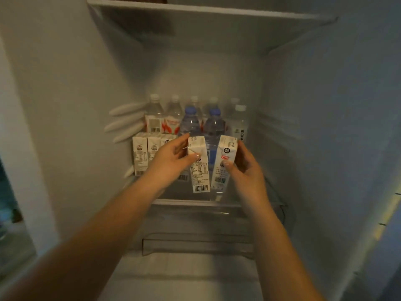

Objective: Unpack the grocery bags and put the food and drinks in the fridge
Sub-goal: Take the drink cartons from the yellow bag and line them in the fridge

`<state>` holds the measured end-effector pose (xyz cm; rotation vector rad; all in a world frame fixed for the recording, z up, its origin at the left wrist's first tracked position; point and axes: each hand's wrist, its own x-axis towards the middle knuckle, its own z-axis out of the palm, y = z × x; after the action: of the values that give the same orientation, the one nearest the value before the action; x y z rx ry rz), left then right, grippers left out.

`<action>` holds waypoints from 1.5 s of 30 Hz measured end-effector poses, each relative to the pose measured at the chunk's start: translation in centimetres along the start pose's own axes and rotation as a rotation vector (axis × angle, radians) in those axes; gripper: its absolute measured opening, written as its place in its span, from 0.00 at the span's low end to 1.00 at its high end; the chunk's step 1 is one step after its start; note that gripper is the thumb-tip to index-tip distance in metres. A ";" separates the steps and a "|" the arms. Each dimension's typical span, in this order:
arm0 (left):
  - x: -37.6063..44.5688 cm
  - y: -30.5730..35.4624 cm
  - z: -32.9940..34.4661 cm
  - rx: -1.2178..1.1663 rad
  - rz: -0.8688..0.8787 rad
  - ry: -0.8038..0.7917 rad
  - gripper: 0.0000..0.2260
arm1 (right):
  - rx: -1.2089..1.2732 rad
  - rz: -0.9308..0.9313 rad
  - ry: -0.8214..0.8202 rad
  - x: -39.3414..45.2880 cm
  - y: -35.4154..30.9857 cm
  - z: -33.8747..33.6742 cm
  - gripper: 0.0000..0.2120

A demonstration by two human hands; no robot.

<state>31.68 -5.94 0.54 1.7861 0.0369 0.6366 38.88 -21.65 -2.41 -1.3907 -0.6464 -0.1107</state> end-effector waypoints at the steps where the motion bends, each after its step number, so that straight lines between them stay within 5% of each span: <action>1: 0.7 -0.5 0.1 -0.004 0.004 -0.004 0.29 | -0.020 0.007 -0.010 0.5 0.3 -0.2 0.27; 14: 3.4 -4.1 2.1 0.099 0.108 -0.126 0.24 | -0.085 0.132 -0.072 1.9 3.0 -1.2 0.25; 20: 3.2 -4.6 1.7 0.602 0.406 -0.075 0.27 | -0.174 0.127 -0.125 2.0 3.0 -1.8 0.27; 26: 2.3 -5.5 1.4 1.030 0.623 -0.021 0.41 | -0.374 0.115 -0.205 1.6 3.7 -1.9 0.42; 45: 5.4 -6.7 0.6 1.343 0.556 0.112 0.49 | -0.476 0.034 -0.213 5.0 5.6 0.9 0.42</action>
<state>38.55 -2.51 -3.49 3.0947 0.0500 1.2840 45.17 -18.15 -4.88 -1.8897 -0.8063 -0.0933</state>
